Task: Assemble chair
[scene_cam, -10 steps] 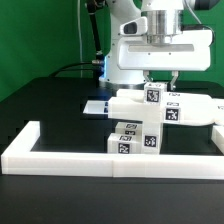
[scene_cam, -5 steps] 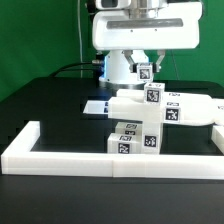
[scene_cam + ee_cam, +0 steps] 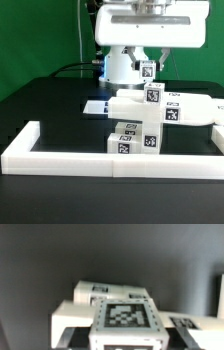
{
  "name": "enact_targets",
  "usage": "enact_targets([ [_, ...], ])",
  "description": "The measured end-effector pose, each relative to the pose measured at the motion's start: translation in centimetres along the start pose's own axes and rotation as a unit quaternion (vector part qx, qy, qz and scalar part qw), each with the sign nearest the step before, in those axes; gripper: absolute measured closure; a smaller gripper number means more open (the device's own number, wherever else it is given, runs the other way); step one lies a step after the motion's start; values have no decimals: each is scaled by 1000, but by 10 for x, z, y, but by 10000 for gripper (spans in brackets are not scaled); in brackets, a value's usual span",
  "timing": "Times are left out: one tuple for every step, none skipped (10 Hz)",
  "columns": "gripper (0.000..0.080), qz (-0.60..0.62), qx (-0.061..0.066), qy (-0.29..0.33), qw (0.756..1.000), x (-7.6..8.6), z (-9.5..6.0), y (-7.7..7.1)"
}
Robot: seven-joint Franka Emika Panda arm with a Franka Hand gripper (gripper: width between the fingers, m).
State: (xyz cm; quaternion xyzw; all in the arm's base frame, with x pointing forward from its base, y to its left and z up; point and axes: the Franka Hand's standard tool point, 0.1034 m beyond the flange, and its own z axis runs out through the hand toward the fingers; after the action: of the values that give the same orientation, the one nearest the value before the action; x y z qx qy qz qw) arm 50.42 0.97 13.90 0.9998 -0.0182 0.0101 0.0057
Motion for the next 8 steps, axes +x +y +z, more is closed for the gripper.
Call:
enact_targets([
  [512,-24,-3,-1,1000,14,-6,0],
  [512,-36,-5,-7,999,30,-12,-1],
  [512,-36,-6,-3,999,30,-10,-2],
  [512,-35,-7,-5,999,29,-9,-1],
  [512,-32,-4,-5,999,28,-9,-1],
  [512,-21,1,-7,1000,27,-7,-3],
  [511,-17,1,-7,1000,27,-7,-8],
  [511,-10,0,-10,1000,25,-3,-14],
])
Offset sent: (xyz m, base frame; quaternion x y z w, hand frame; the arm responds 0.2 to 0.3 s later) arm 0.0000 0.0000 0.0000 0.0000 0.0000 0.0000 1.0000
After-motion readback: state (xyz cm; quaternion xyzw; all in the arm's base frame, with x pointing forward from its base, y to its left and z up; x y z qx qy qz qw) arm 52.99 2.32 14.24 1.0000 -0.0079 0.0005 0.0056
